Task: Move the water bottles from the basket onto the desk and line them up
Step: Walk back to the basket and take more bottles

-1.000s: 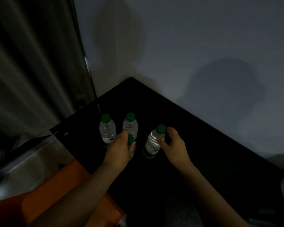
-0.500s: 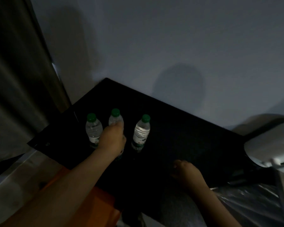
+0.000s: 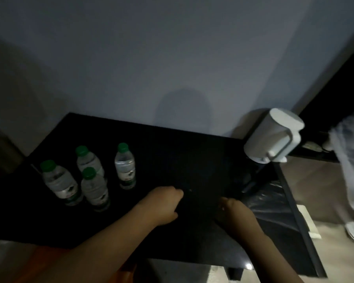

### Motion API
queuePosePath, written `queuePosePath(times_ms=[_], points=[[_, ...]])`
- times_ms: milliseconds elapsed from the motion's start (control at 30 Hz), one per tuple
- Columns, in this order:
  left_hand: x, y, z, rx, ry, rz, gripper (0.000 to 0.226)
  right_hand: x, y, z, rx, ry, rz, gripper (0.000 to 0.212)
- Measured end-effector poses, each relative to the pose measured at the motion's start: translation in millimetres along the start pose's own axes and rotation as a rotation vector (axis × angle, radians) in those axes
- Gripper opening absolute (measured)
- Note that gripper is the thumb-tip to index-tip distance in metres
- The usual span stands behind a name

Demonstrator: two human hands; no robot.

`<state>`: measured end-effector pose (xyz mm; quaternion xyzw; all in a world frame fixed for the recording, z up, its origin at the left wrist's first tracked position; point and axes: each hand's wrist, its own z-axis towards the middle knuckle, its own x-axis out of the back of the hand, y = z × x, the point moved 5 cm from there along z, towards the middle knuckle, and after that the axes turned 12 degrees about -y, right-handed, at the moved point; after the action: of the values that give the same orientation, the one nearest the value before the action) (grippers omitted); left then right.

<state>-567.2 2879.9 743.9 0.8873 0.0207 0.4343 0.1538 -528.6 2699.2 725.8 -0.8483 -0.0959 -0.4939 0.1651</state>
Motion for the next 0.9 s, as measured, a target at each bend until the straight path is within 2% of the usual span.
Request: queuePosePath(times_ms=[233,400,500,900], points=[[-29,112,48,-0.115,-0.048,0.051,0.029,1,107,-75,-0.211,0.089,0.18,0.029],[-39,200,72,-0.243,-0.069,0.077,0.031,-6,186,-137,-0.369,0.106,0.238,0.04],[-46,252,81,-0.332,-0.097,0.107,0.032,-19,230,-178,-0.485,0.138,0.298,0.04],[-70,432,129,-0.647,-0.203,0.283,0.027,-55,342,-296,-0.878,0.185,0.538,0.038]])
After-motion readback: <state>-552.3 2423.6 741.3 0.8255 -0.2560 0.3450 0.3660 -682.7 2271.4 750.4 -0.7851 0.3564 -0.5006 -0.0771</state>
